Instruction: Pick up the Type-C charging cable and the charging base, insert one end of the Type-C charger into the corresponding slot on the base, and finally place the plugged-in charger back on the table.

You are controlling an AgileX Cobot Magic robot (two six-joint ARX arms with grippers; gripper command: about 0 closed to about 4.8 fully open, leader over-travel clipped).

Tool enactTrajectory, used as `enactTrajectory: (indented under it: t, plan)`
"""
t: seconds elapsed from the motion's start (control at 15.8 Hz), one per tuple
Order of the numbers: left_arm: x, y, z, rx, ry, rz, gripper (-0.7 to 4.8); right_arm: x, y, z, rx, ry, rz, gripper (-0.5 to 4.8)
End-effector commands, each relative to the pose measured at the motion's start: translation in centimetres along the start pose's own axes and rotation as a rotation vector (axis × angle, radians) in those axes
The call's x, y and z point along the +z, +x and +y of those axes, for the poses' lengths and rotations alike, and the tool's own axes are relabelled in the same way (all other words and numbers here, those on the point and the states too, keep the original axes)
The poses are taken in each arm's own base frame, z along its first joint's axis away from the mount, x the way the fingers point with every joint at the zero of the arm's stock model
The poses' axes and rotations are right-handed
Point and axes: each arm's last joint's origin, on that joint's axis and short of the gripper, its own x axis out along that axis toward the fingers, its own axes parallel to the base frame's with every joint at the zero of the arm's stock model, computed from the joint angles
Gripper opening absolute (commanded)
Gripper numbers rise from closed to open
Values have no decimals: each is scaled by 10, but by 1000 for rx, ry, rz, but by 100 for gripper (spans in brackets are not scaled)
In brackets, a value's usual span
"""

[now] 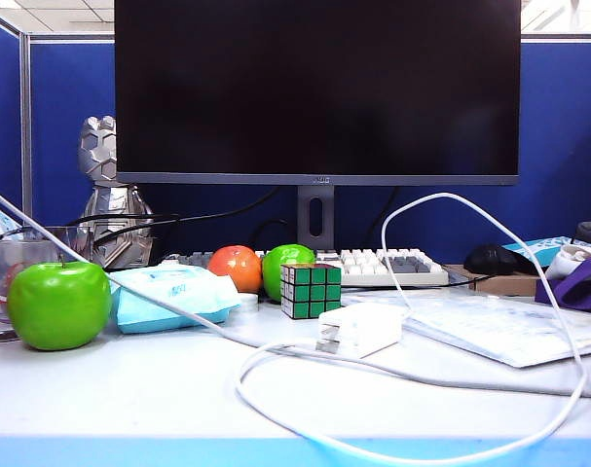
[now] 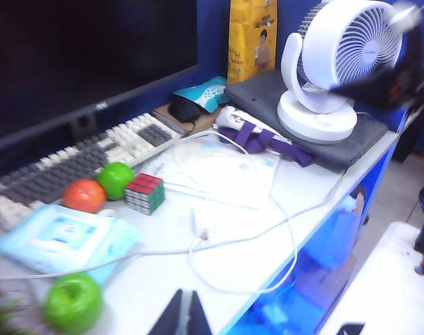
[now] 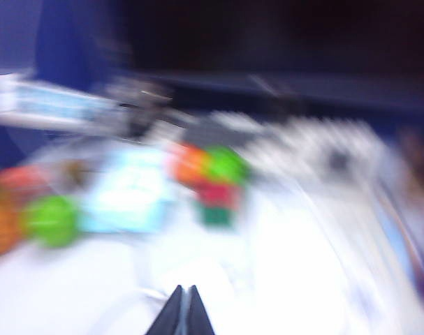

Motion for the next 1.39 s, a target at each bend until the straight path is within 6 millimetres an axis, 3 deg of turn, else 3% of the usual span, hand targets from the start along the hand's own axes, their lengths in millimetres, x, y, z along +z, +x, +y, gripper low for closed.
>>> enactTrajectory:
  t: [0.06, 0.38, 0.51, 0.76, 0.88, 1.2, 1.26, 1.39]
  plan:
    - [-25, 29, 0, -27, -46, -105, -5, -38, 14, -9, -112, 74, 3, -6]
    - [-89, 111, -4, -292, -76, -40, -5, -105, 34, -20, -131, 55, 186, -5]
    - [-108, 129, -4, -296, -105, -25, -5, -118, 36, -22, -145, 82, 237, -5]
    - [-138, 156, -3, -290, -111, -90, -5, -121, 36, -22, -147, 107, 245, -6]
    - [-161, 170, 0, -189, -112, -99, -5, -121, 36, -22, -147, 107, 245, -6]
    - [-190, 182, 5, -32, -110, -164, -5, -121, 36, -22, -147, 107, 245, -6]
    - [-207, 184, 7, 15, -124, -160, -5, -121, 36, -22, -146, 108, 245, -6]
    - [-217, 180, 13, 79, -165, -153, -5, -121, 36, -22, -151, 107, 244, -6]
